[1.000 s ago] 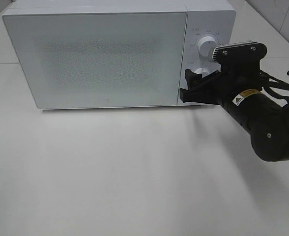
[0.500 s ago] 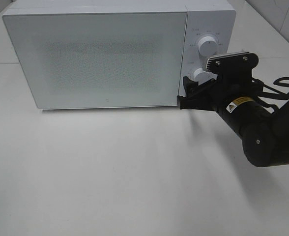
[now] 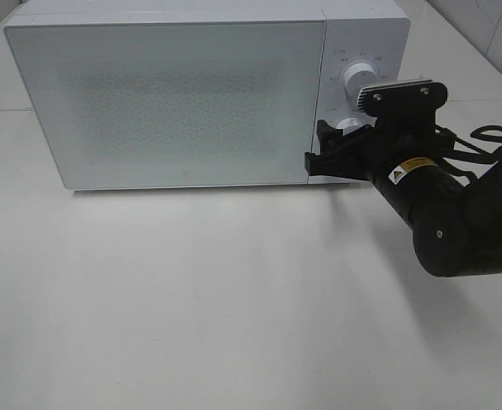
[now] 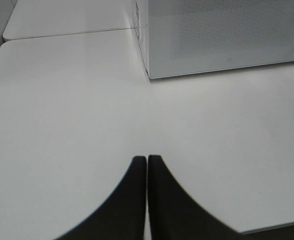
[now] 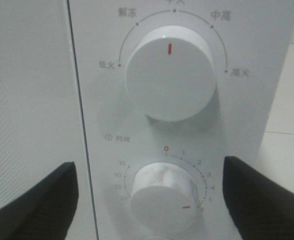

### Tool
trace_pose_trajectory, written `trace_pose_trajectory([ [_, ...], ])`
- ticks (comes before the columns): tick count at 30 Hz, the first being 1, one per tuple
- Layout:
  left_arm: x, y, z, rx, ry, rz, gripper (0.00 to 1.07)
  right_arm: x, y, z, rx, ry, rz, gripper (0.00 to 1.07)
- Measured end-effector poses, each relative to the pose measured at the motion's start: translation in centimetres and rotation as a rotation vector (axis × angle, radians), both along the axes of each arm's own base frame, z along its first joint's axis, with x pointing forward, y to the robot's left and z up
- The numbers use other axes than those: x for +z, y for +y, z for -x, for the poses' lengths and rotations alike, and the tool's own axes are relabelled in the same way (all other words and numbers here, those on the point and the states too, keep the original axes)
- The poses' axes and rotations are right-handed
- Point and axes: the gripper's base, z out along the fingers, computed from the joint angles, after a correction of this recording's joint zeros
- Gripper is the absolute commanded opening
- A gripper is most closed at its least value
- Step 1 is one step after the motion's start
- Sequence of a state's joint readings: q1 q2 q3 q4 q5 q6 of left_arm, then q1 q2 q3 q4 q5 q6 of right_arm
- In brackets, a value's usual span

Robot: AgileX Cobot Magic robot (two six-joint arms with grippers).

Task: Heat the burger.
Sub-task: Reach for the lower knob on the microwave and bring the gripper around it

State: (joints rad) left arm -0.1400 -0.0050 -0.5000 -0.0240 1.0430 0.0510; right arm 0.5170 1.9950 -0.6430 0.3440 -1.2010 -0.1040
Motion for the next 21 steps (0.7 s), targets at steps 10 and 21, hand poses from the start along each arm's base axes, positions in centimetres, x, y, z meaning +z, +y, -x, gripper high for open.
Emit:
trace_pose_trajectory([
  [10,0.00,0.00,0.00,0.000,0.000,0.000,0.00,0.00,-0.18,-0.06,-0.023,0.003,-0.007,0.73],
  [21,0.00,0.00,0.00,0.000,0.000,0.000,0.00,-0.70,-0.17,-0.08,-0.023,0.020,0.003,0.73],
])
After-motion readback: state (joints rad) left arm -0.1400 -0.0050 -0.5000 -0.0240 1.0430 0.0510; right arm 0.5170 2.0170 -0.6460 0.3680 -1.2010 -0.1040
